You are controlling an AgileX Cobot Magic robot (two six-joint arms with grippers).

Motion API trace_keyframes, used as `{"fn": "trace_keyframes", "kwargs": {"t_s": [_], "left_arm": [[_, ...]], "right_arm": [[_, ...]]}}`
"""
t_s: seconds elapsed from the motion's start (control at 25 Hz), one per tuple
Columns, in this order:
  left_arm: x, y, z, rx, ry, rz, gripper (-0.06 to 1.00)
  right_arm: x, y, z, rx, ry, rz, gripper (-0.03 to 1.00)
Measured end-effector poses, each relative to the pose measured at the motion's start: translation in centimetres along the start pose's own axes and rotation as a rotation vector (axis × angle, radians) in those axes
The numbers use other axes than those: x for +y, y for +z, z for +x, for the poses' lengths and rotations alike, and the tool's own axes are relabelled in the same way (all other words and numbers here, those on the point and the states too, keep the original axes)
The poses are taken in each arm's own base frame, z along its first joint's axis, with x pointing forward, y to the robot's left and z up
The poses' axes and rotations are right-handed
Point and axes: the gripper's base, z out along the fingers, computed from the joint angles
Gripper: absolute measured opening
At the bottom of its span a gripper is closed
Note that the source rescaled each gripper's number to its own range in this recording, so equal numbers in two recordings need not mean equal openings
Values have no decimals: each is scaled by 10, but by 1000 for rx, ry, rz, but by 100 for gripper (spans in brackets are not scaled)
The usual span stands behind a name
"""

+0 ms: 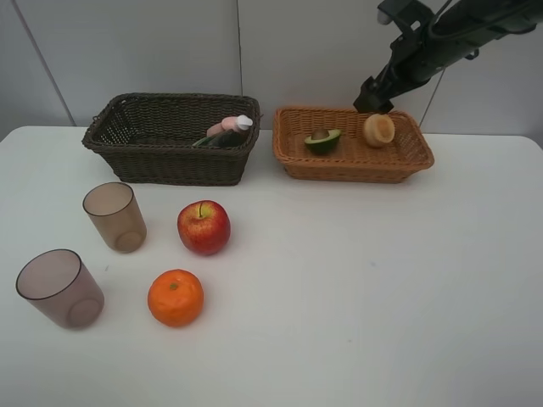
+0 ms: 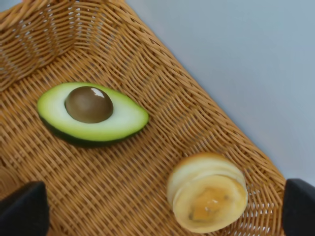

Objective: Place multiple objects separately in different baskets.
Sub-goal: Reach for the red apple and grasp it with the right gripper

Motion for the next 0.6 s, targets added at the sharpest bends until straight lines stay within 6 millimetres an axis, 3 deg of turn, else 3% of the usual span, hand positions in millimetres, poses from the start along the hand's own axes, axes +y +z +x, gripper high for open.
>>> {"fn": "trace_keyframes", "kwargs": {"t_s": [0.28, 0.6], "left_arm": [[0, 0, 0, 0, 0, 0, 94], [0, 0, 0, 0, 0, 0, 94]], "right_arm": [[8, 1, -3, 14, -11, -36, 100], [40, 2, -18, 34, -69, -142, 100]]}}
